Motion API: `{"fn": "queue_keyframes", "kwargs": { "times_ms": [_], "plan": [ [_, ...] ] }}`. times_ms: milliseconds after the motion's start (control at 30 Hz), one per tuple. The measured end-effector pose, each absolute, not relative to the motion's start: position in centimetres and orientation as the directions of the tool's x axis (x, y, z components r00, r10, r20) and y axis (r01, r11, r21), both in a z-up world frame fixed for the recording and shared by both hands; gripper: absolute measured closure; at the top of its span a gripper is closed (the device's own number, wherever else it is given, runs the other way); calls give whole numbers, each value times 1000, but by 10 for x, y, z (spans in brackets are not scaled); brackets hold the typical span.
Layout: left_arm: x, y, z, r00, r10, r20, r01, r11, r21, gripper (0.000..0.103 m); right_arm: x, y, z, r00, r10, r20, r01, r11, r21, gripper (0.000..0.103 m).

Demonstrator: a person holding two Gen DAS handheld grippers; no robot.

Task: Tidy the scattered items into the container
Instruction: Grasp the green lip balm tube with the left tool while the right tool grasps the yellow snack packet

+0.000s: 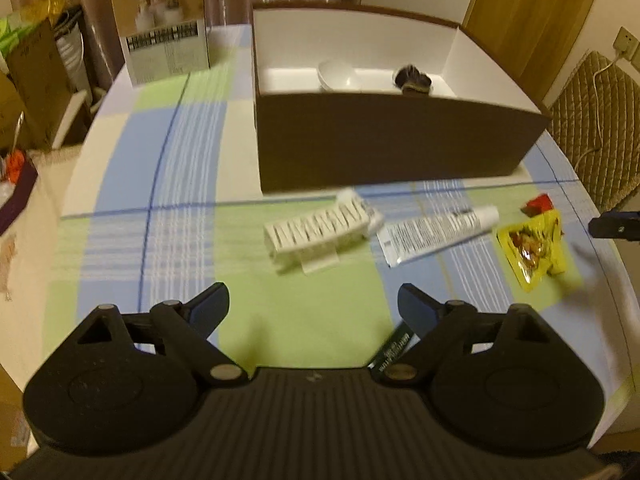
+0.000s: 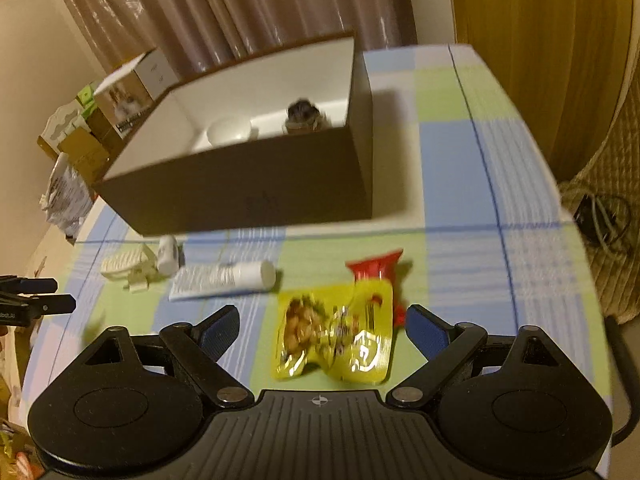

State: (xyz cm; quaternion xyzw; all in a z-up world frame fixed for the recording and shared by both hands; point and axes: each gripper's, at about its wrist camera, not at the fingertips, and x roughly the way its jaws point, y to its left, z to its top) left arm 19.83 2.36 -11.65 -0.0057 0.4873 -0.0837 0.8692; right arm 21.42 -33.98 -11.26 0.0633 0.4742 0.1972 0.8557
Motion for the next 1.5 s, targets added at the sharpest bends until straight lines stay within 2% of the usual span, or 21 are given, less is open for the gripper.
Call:
{"fn": "queue_keyframes", "kwargs": {
  "times_ms": [333,633,700,767,800,1067,1100,1133,1200,1333,1400,1433,1467,1500],
  "plan": [
    [196,5,-128,493,-157,-856,172,982,-80,17,208,-329,-145,432,375,-820,-260,923,285,8],
    [198,1,-134,474,-144,-869,173,983,-68,17,232,-344,-172,465,380,-800,-171,925,339,10],
    [198,1,-135,474,-138,-870,167,984,-65,17,230,-338,-175,474,358,-804,-192,934,303,27],
    [198,2,-136,472,-137,-871,162,985,-67,17,226,-331,-175,482,342,-807,-220,938,267,30],
    [198,2,-137,470,-135,-872,160,985,-66,17,224,-329,-175,484,339,-807,-228,939,258,35],
    [192,-5,-142,461,-158,-873,205,976,-68,19,198,-315,-174,459,352,-815,-269,930,250,37],
    [190,-8,-143,459,-166,-873,230,971,-63,20,195,-315,-173,455,353,-817,-264,930,255,49],
    [187,-11,-145,456,-172,-873,257,965,-56,20,193,-317,-173,438,355,-826,-260,930,262,66],
    [185,-21,-148,448,-174,-877,319,947,-25,28,189,-320,-173,413,362,-836,-261,926,272,76],
    [186,-44,-155,455,-132,-881,426,901,85,38,185,-328,-169,377,361,-853,-263,925,275,75],
    [188,-52,-158,452,-143,-881,464,881,95,40,182,-333,-165,368,381,-848,-250,919,304,75],
    [190,-55,-161,446,-150,-882,479,873,94,41,181,-334,-162,371,384,-846,-255,918,305,63],
    [191,-58,-164,443,-153,-883,492,865,96,46,180,-334,-158,383,380,-842,-264,919,294,46],
    [193,-61,-167,444,-149,-884,499,860,106,54,177,-334,-154,414,369,-832,-273,922,274,18]
  ]
}}
